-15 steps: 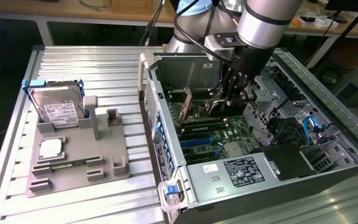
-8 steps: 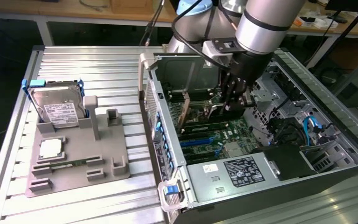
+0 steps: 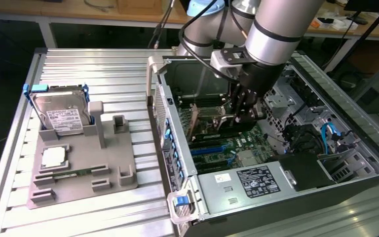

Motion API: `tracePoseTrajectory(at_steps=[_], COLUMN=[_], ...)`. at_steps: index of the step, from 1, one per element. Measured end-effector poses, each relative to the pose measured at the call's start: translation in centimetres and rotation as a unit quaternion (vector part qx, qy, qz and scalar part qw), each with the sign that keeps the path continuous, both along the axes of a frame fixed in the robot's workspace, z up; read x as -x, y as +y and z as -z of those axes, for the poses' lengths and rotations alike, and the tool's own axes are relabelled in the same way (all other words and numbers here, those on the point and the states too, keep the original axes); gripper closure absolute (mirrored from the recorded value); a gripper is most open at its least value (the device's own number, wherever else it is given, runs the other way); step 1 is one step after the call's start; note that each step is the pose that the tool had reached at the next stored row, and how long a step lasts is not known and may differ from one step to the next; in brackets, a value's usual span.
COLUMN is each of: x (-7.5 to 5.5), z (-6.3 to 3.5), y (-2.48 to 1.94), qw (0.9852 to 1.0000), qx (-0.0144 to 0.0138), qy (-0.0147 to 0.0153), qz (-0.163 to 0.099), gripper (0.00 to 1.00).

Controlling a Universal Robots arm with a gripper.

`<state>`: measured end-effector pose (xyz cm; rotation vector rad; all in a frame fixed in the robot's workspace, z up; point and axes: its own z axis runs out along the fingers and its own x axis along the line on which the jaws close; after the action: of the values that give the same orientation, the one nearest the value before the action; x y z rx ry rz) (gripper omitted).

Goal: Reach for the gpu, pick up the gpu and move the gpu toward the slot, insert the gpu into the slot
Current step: 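Insert the gpu into the slot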

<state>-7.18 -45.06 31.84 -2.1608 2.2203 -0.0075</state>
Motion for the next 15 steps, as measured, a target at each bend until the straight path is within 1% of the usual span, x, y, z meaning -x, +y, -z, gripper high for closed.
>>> tracePoseTrajectory(at_steps=[5, 9, 12, 15], x=[0.4, 0.6, 0.8, 0.8], z=[0.55, 0.93, 1.29, 1.63], y=[-0.03, -0.16, -0.37, -0.81], qw=[1.0, 1.0, 1.0, 1.0], qx=[0.0, 0.0001, 0.0, -0.0001], qy=[0.0, 0.0001, 0.0, 0.0], qz=[0.0, 0.0, 0.0, 0.0], gripper=[0.73, 0.73, 0.73, 0.73])
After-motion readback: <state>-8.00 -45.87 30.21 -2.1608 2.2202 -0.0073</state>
